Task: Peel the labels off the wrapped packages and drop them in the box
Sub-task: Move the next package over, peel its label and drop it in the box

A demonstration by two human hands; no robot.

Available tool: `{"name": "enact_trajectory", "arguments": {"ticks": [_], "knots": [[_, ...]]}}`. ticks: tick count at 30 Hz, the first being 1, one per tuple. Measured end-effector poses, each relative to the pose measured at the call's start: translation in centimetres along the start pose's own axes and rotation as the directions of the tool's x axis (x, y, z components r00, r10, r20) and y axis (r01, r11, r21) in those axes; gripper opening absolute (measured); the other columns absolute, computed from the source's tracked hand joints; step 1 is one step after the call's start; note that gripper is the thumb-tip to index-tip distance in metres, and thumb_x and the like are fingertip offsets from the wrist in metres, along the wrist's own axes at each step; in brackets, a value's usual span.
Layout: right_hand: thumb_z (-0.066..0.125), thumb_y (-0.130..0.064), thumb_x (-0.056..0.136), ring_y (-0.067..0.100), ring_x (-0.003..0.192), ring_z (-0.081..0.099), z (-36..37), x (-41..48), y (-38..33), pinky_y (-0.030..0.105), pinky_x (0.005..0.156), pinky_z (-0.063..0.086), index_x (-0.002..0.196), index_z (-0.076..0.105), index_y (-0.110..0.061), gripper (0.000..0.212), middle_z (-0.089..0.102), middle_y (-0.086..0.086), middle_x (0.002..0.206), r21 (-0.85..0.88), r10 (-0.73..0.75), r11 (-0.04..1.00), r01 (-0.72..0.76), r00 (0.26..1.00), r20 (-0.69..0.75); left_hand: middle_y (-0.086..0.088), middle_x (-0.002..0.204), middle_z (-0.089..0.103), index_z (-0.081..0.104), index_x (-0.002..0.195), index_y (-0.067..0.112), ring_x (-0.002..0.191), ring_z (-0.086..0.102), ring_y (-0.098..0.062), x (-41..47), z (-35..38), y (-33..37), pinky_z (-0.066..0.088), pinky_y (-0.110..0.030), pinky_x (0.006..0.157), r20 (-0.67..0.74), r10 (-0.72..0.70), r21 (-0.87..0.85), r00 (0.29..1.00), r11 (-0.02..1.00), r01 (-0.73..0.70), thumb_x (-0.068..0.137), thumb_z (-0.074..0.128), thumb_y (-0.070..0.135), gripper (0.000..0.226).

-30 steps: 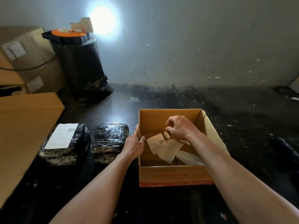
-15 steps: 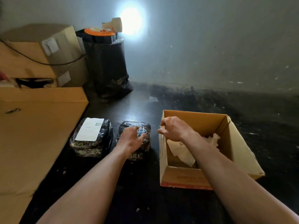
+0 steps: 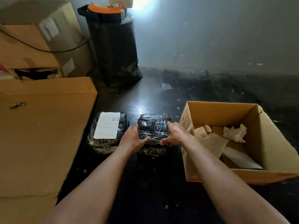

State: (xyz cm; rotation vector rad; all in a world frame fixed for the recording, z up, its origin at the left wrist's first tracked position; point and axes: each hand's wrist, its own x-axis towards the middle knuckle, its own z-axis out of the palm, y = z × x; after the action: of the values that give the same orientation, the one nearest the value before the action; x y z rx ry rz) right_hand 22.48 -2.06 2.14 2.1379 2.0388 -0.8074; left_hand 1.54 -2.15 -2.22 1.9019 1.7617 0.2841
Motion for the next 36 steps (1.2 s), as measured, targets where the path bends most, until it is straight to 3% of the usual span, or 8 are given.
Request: {"name": "enact_trajectory", "arguments": {"ticks": [4, 8, 12, 18, 23, 27, 32, 36], "knots": [[0.087, -0.052, 0.069, 0.036, 0.151, 0.021, 1.8, 1.2, 0.4, 0.048, 0.119, 0.024, 0.159, -0.011, -0.017, 0.137, 0.016, 0.014, 0.166, 0.156, 0.128, 0.977, -0.144, 0.986, 0.109, -0.006, 0.144, 0.052, 0.033, 0.155, 0.02, 0.134, 0.05, -0.026, 0.2, 1.1, -0.8, 0.042, -0.034, 0.109, 0.092, -0.031, -0.206, 0.995, 0.977, 0.049, 0.069, 0.085, 0.063, 0.11], [0.089, -0.049, 0.067, 0.032, 0.151, 0.022, 3.2, 1.6, 0.9, 0.043, 0.12, 0.024, 0.159, -0.014, -0.017, 0.142, 0.018, 0.013, 0.166, 0.292, 0.174, 0.933, -0.21, 0.974, 0.145, -0.01, 0.161, 0.036, 0.003, 0.164, 0.014, 0.147, 0.036, -0.024, 0.9, 2.0, -1.3, 0.031, -0.028, 0.115, 0.171, -0.067, -0.314, 0.983, 0.942, 0.119, 0.061, 0.093, 0.055, 0.143], [0.094, -0.039, 0.063, 0.029, 0.152, 0.019, 4.1, 1.7, 1.4, 0.041, 0.12, 0.021, 0.159, -0.011, -0.024, 0.144, 0.015, 0.011, 0.167, 0.476, 0.172, 0.853, -0.215, 0.976, 0.133, -0.005, 0.158, 0.043, 0.001, 0.164, 0.021, 0.144, 0.041, -0.021, 1.6, 2.2, -1.7, 0.029, -0.019, 0.106, 0.187, -0.081, -0.389, 0.979, 0.909, 0.15, 0.058, 0.098, 0.044, 0.145], [0.094, -0.026, 0.066, 0.027, 0.153, 0.014, 5.5, 0.9, 1.5, 0.038, 0.121, 0.015, 0.16, -0.004, -0.024, 0.136, 0.014, 0.009, 0.167, 0.61, 0.172, 0.776, -0.163, 0.984, 0.044, -0.003, 0.157, 0.046, 0.001, 0.164, 0.025, 0.143, 0.043, -0.02, 2.1, 2.1, -2.0, 0.03, -0.021, 0.11, 0.202, -0.062, -0.437, 0.977, 0.888, 0.146, 0.051, 0.101, 0.042, 0.152], [0.092, -0.03, 0.068, 0.027, 0.149, 0.025, 6.3, -0.9, 0.7, 0.035, 0.118, 0.022, 0.16, -0.006, -0.022, 0.136, 0.025, 0.009, 0.163, 0.624, 0.133, 0.775, -0.094, 0.991, -0.017, 0.003, 0.15, 0.054, 0.01, 0.162, 0.037, 0.137, 0.051, -0.02, 1.1, 2.0, -3.3, 0.041, -0.038, 0.116, 0.181, -0.024, -0.469, 0.983, 0.877, 0.108, 0.029, 0.099, 0.062, 0.163], [0.089, -0.041, 0.07, 0.027, 0.142, 0.034, 7.5, -3.1, 0.4, 0.035, 0.113, 0.03, 0.159, -0.01, -0.02, 0.135, 0.035, 0.01, 0.15, 0.584, 0.096, 0.811, -0.043, 0.993, -0.061, 0.001, 0.154, 0.049, 0.006, 0.164, 0.027, 0.137, 0.047, -0.013, -1.6, 1.6, -3.5, 0.035, -0.025, 0.115, 0.163, -0.016, -0.527, 0.987, 0.844, 0.1, 0.043, 0.104, 0.039, 0.156], [0.086, -0.045, 0.074, 0.024, 0.142, 0.032, 9.9, -6.7, 0.7, 0.034, 0.11, 0.03, 0.159, -0.011, -0.023, 0.131, 0.033, 0.007, 0.149, 0.566, 0.039, 0.824, 0.02, 0.995, -0.092, 0.005, 0.153, 0.049, 0.006, 0.164, 0.027, 0.137, 0.045, -0.008, -5.9, 2.0, -4.4, 0.033, -0.018, 0.111, 0.161, -0.003, -0.556, 0.987, 0.826, 0.093, 0.043, 0.104, 0.041, 0.156], [0.086, -0.048, 0.073, 0.019, 0.142, 0.031, 12.9, -10.1, 1.0, 0.024, 0.106, 0.027, 0.159, -0.011, -0.024, 0.132, 0.032, 0.003, 0.149, 0.584, 0.016, 0.811, 0.041, 0.996, -0.093, 0.021, 0.136, 0.05, 0.008, 0.163, 0.031, 0.127, 0.043, 0.002, -10.0, 3.0, -5.4, 0.031, 0.002, 0.091, 0.16, 0.017, -0.566, 0.987, 0.821, 0.077, 0.048, 0.103, 0.036, 0.149]]}}
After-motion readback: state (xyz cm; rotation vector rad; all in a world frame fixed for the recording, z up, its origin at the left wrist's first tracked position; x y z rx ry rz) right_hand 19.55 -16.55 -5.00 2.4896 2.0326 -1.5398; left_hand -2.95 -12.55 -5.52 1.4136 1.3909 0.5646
